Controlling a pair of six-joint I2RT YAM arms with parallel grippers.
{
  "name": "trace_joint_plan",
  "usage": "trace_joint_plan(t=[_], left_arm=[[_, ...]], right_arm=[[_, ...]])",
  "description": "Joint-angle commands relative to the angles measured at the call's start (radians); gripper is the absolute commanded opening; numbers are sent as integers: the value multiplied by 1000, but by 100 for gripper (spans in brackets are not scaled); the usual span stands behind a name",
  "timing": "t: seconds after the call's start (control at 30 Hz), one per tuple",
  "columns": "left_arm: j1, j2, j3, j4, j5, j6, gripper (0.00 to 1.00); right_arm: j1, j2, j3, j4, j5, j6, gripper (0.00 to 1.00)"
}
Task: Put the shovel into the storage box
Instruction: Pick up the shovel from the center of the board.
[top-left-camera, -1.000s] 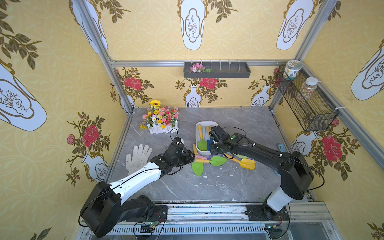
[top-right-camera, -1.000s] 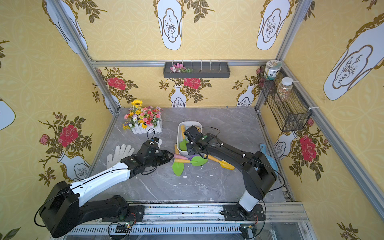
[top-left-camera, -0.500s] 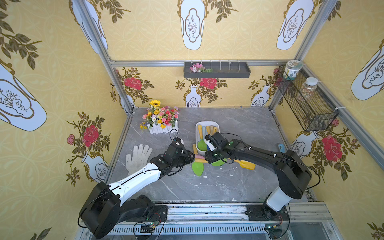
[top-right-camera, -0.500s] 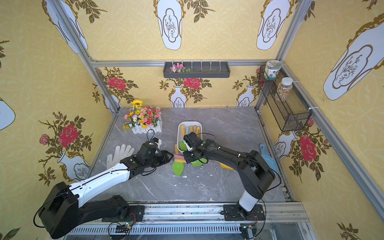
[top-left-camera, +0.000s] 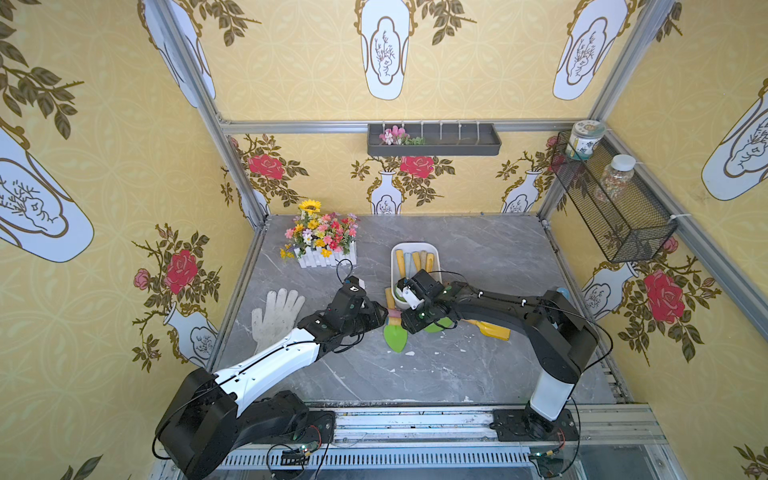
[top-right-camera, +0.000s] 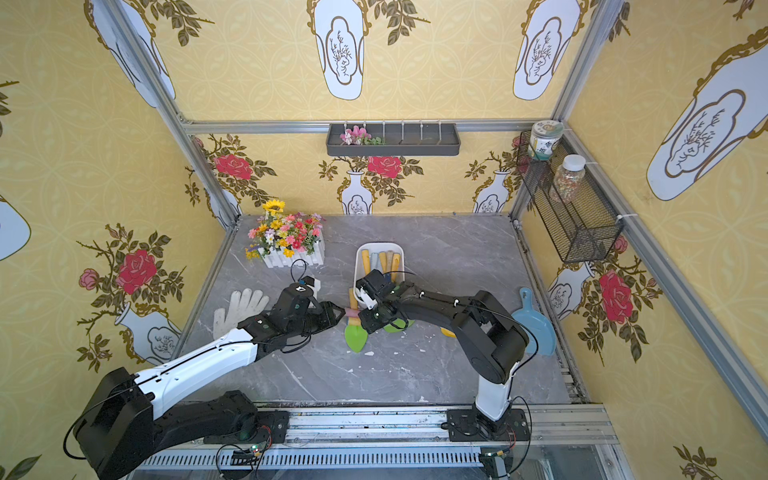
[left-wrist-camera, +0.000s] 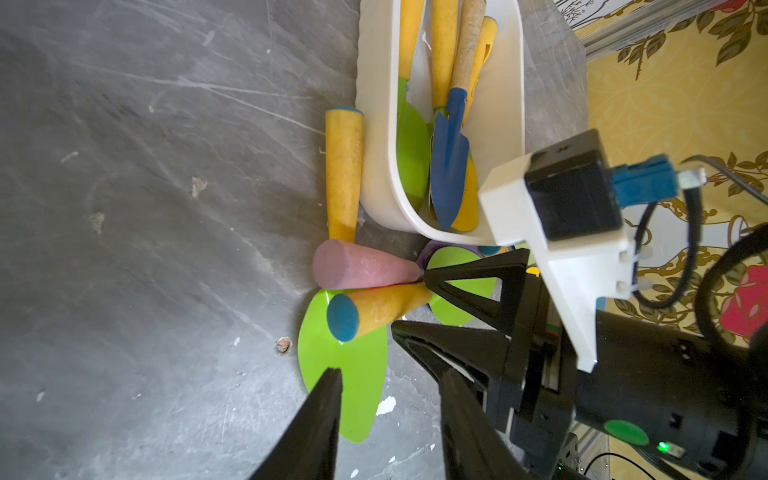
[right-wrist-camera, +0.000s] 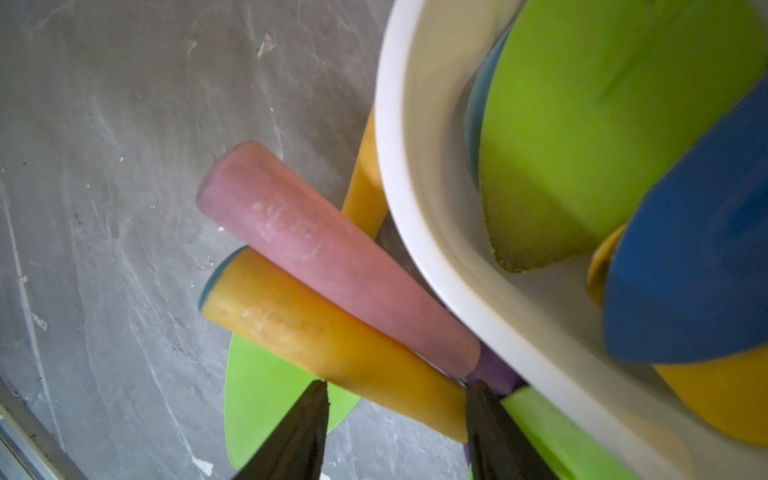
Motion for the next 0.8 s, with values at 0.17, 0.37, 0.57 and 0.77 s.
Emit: trace_joint_plan(t=[0.17,0.37,0.57,0.77], left_arm=[[1,5,-9,2,-3,3,43],[0,5,-12,5,-4,3,43],[1,4,-15,9,-3,-1,43],[0,4,-17,11,-2,-3,43]], right_arm=[[22,33,24,3,39,-24,56],[40,49,29,-23,78,-34,54],[61,61,28,-44,124,-42,53],[78,63,33,-60,144,-40,44]])
